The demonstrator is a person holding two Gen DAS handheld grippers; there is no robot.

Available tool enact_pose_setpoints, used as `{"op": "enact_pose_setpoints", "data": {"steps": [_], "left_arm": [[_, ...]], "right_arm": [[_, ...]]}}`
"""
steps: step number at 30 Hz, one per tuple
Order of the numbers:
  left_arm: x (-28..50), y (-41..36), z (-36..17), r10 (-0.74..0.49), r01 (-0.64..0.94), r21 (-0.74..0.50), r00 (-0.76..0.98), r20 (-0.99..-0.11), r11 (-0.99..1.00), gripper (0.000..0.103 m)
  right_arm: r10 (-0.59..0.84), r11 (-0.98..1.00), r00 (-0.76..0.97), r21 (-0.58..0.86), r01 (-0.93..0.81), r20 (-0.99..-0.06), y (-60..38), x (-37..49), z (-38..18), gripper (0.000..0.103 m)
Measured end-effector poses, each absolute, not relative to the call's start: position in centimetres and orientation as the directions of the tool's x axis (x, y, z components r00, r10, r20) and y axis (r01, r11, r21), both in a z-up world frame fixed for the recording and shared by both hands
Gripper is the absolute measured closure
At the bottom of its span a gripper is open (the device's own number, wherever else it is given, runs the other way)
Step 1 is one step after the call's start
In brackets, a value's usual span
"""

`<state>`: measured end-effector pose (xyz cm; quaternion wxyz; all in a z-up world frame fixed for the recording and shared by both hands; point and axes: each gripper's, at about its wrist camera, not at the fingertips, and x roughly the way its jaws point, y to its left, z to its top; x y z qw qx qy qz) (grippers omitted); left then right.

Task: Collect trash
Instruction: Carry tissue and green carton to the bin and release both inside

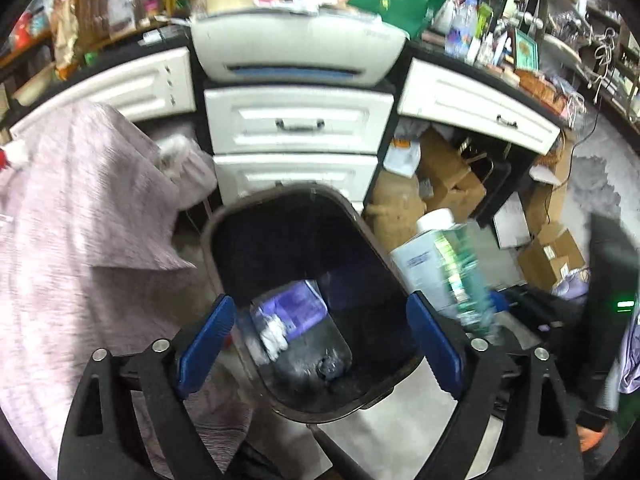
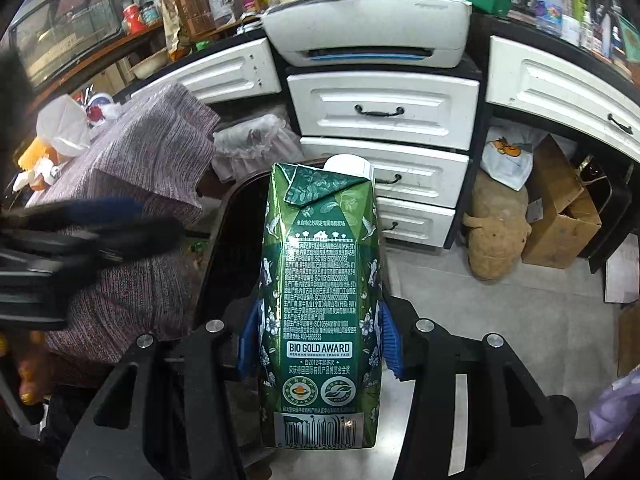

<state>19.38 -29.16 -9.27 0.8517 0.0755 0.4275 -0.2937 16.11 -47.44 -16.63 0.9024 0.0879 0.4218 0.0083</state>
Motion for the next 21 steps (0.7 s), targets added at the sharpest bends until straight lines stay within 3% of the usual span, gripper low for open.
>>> {"op": "enact_pose_setpoints", "data": {"steps": [21], "left_arm": [[17.6, -22.1, -7.0, -0.431, 0.460, -0.171, 0.548, -0.718, 0.871, 0.012]], "right_arm": [[0.046, 0.997, 0.328, 0.064, 0.045, -0.943, -41.4, 25.0, -25.5, 0.053]]}}
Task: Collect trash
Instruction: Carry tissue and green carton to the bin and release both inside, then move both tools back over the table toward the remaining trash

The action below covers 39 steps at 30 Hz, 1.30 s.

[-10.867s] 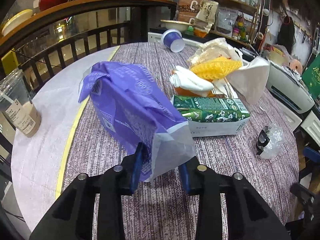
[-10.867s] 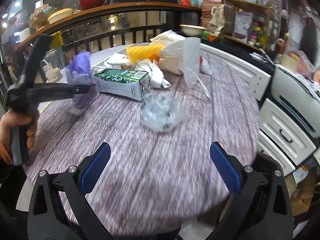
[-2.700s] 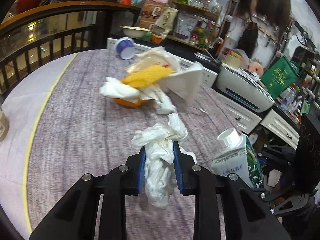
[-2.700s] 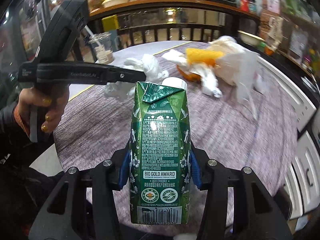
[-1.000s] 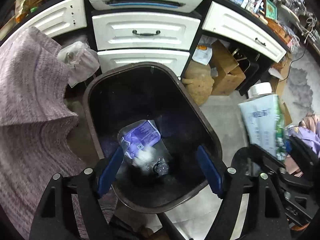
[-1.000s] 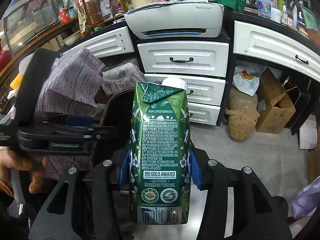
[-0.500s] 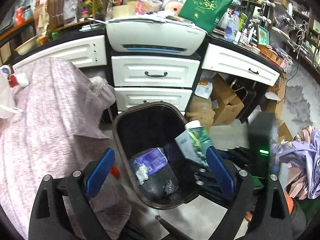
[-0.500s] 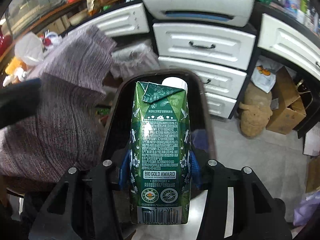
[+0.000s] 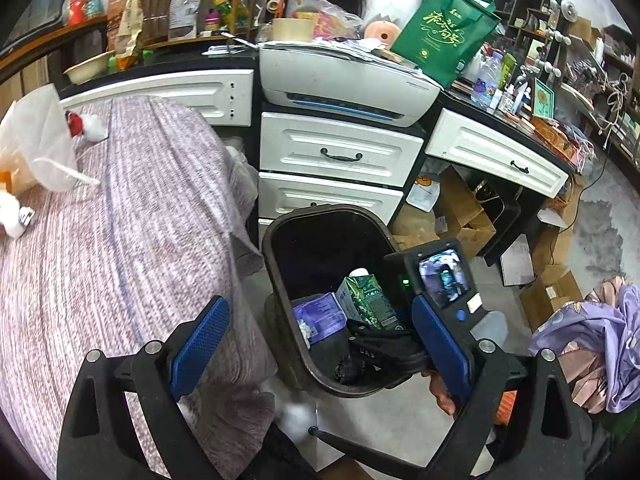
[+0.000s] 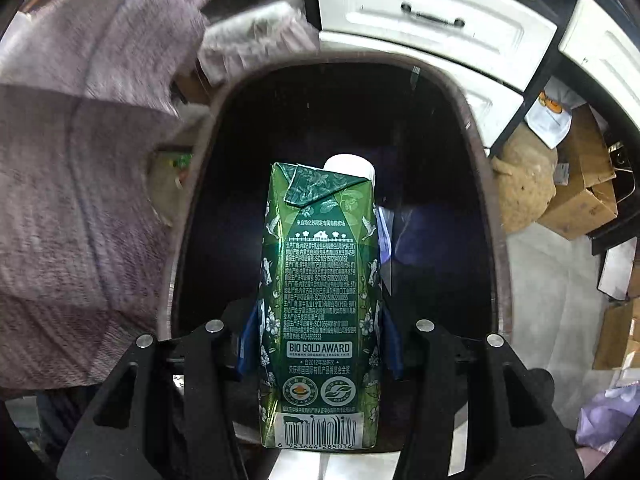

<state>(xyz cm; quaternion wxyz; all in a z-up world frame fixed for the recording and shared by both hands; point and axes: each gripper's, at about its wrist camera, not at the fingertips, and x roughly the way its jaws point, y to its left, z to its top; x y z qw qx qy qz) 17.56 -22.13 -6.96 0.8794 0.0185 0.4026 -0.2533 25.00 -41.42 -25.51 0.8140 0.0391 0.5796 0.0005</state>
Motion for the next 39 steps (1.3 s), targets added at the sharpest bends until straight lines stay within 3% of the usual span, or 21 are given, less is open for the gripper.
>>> {"op": "enact_pose_setpoints", "data": {"steps": [4, 8, 14, 28, 39], "left_arm": [[17.6, -21.5, -7.1, -0.426, 0.449, -0.176, 0.548, -0.720, 0.876, 0.011], [17.4, -20.9, -7.2, -0.435, 0.448, -0.189, 0.545, -0.717, 0.874, 0.011], [16.7, -20.7, -6.3, -0.450, 0.459, -0.191, 0.561, -0.695, 0.868, 0.011], [14.3, -18.9, -3.1, -0.462, 0.517, -0.107, 0.629, -0.625, 0.849, 0.007], [15.6, -9.0, -2.0, -0.320, 0.365, -0.062, 0.707, -0.630, 0.929, 0.007]], "right_arm": [[0.007, 0.999, 0.288, 0.021, 0.048, -0.958, -41.0, 25.9, -27.0, 0.053], [0.002, 0.998, 0.280, 0.019, 0.058, -0.960, -41.0, 25.9, -27.5, 0.046], [0.000, 0.997, 0.328, 0.026, 0.077, -0.945, -41.0, 24.6, -26.0, 0.045], [-0.011, 0.993, 0.580, 0.060, 0.102, -0.814, -41.5, 19.6, -15.4, 0.036], [0.124, 0.991, 0.689, 0.124, -0.050, -0.714, -36.4, 19.5, -8.5, 0.033]]}}
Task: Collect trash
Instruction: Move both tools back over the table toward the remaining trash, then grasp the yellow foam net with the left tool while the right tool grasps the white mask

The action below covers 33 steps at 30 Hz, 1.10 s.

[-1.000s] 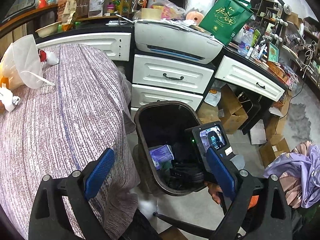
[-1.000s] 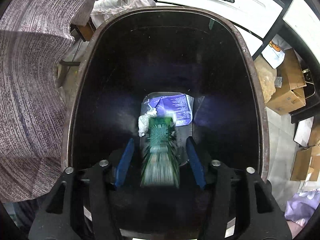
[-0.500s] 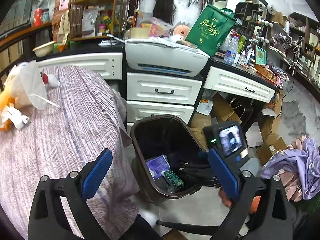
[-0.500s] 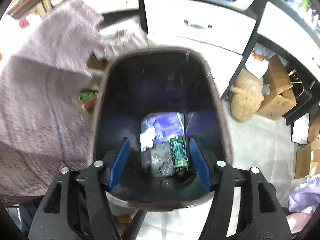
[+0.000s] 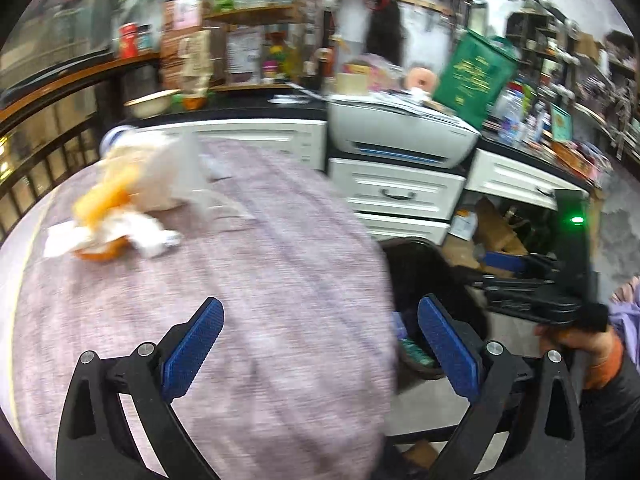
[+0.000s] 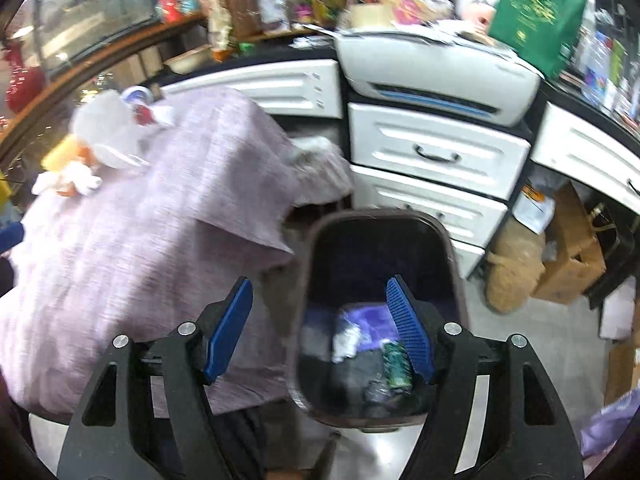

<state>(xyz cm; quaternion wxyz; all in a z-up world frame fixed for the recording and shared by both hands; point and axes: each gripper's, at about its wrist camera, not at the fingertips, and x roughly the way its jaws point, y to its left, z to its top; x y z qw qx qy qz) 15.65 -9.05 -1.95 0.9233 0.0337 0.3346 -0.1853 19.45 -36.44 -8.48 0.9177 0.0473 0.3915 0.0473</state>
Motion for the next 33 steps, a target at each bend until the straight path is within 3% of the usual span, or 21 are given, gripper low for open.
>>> {"op": "enact_pose_setpoints", "data": {"steps": [14, 18, 26, 28, 33], "left_arm": [[18.7, 3.4, -0.8, -0.066, 0.119, 0.047, 0.792, -0.606, 0.992, 0.007], [22.1, 4.6, -0.3, -0.068, 0.122, 0.041, 0.772, -0.632, 0.992, 0.019], [27.9, 3.5, -0.8, -0.039, 0.154, 0.116, 0.751, -0.660, 0.981, 0.031], [29.0, 3.3, -1.3, -0.025, 0.153, 0.135, 0.743, -0.669, 0.979, 0.038], [29.6, 4.6, -1.6, -0.045, 0.120, 0.064, 0.732, -0.680, 0.991, 0.079]], "right_arm": [[0.317, 0.942, 0.646, 0.152, -0.299, -0.695, -25.5, 21.6, -5.6, 0.033], [0.339, 0.931, 0.636, 0.148, -0.335, -0.693, -23.2, 22.4, -4.9, 0.033], [0.344, 0.922, 0.623, 0.129, -0.364, -0.702, -21.2, 23.3, -4.7, 0.033], [0.342, 0.923, 0.618, 0.128, -0.364, -0.708, -21.1, 23.5, -4.9, 0.033], [0.342, 0.922, 0.617, 0.125, -0.367, -0.709, -20.5, 24.5, -5.0, 0.033]]}}
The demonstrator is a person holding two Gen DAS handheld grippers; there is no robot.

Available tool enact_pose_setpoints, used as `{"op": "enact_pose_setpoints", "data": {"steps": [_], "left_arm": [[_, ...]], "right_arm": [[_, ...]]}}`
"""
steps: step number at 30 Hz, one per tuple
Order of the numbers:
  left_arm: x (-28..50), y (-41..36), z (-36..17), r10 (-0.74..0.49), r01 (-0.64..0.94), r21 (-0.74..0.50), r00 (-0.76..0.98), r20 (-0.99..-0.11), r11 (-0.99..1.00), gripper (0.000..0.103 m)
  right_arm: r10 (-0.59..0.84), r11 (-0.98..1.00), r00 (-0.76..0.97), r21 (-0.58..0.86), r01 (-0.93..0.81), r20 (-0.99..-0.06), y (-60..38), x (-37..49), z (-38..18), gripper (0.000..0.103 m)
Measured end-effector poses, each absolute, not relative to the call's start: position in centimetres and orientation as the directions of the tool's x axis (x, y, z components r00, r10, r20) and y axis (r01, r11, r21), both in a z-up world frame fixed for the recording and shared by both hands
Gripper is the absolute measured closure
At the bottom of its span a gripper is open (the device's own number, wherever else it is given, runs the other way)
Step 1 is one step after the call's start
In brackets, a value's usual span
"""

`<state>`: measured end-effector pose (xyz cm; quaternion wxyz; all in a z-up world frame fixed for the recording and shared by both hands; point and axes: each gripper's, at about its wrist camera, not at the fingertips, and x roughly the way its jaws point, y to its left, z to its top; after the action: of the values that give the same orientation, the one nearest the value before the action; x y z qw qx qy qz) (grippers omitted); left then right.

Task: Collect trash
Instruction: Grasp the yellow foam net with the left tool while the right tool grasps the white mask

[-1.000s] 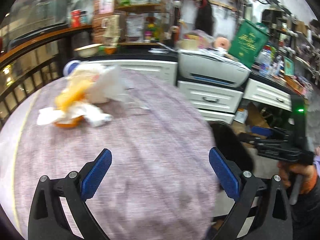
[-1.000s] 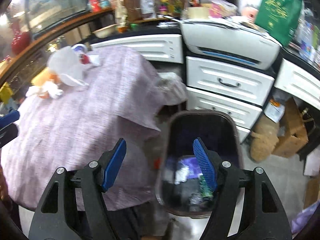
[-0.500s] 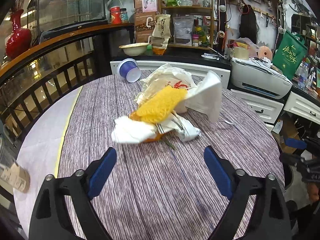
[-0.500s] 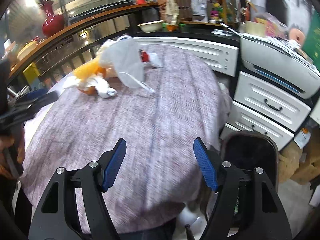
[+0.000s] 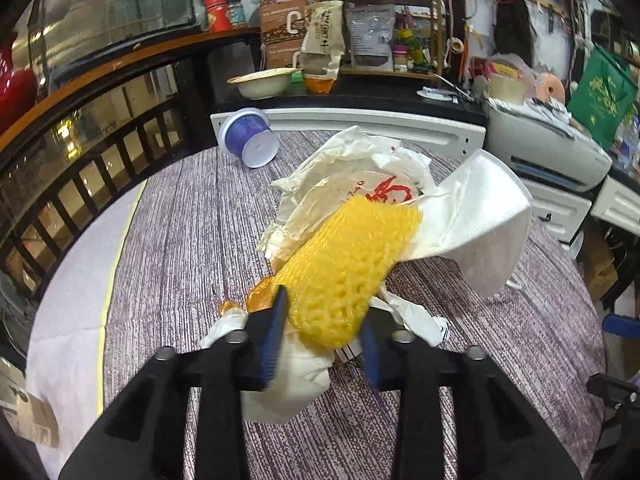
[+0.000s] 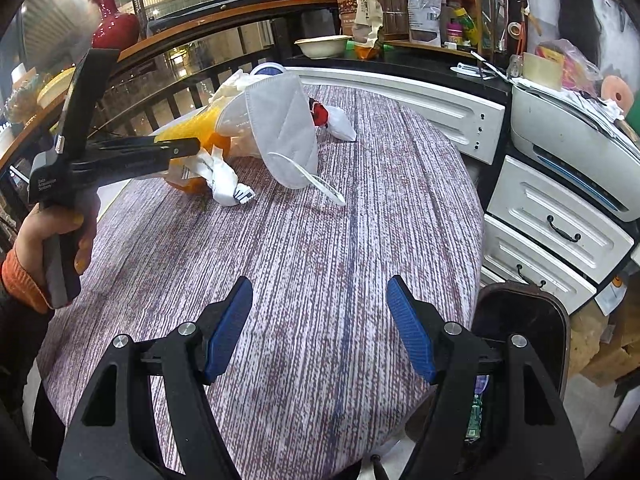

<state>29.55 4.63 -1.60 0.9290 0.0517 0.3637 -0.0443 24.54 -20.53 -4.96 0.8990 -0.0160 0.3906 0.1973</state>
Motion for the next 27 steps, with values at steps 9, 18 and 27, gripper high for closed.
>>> {"op": "enact_pose_setpoints", "data": {"steps": [9, 18, 27], "left_arm": [[26.4, 6.9, 0.7, -0.086, 0.082, -0.035, 0.799, -0.595, 0.996, 0.086], [22.5, 8.1, 2.4, -0.123, 0.084, -0.096, 0.842, -0.526, 0.992, 0.086], [20.8, 8.9, 0.8, -0.131, 0.072, -0.128, 0.825, -0.549, 0.989, 0.086]], "right_arm": [[0.355, 0.915, 0.648, 0.107, -0.389, -0.673, -17.8, 27.4, -3.8, 0.033], [0.293, 0.925, 0.703, 0.006, -0.380, -0.648, -12.8, 32.1, -3.2, 0.043], [0.228, 0.947, 0.706, -0.016, -0.320, -0.670, -12.9, 34.4, -4.3, 0.095]]}}
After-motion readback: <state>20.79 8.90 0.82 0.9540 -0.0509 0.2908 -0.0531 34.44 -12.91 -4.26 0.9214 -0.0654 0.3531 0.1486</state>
